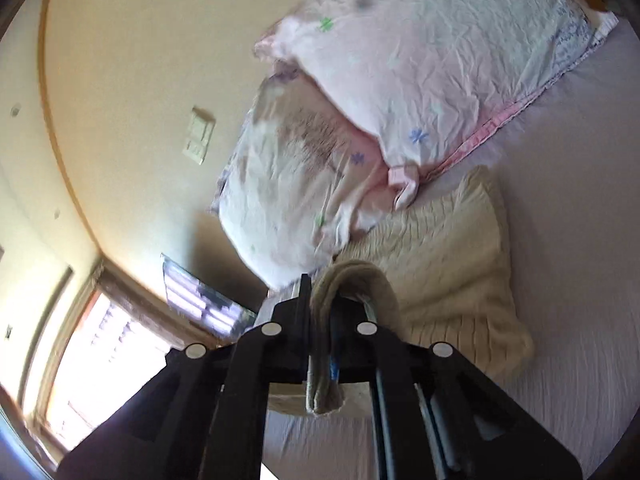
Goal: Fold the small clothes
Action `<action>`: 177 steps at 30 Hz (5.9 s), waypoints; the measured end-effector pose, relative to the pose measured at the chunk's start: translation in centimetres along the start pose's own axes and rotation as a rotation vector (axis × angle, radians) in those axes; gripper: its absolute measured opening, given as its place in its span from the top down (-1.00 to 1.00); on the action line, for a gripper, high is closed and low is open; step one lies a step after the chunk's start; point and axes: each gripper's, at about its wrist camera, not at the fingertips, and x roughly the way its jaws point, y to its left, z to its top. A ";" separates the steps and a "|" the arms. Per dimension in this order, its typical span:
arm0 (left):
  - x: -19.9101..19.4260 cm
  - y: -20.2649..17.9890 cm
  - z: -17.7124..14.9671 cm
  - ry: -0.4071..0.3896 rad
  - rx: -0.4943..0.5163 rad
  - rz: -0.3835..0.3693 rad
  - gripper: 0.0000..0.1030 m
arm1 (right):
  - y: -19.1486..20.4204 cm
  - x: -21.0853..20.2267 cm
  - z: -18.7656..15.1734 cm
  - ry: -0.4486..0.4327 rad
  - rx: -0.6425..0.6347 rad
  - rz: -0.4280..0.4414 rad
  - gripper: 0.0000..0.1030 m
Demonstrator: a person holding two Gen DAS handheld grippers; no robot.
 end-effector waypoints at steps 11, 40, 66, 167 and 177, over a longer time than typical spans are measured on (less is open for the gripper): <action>5.3 1.2 4.4 0.026 0.033 0.175 -0.77 | -3.8 2.2 3.7 -0.198 -0.001 -0.252 -0.96; 25.8 -15.4 -7.3 0.494 -0.245 -0.488 0.42 | -3.2 0.1 4.4 -0.171 -0.045 -0.251 -0.96; 22.9 -9.0 -7.6 0.484 0.094 -0.051 0.20 | -6.1 4.8 2.0 0.215 0.004 -0.229 0.24; 9.5 -8.4 -16.6 0.292 0.677 0.643 -0.97 | 4.9 6.1 -17.4 0.336 -0.676 -0.825 -0.96; 9.5 -8.4 -16.6 0.292 0.677 0.643 -0.97 | 4.9 6.1 -17.5 0.336 -0.677 -0.825 -0.96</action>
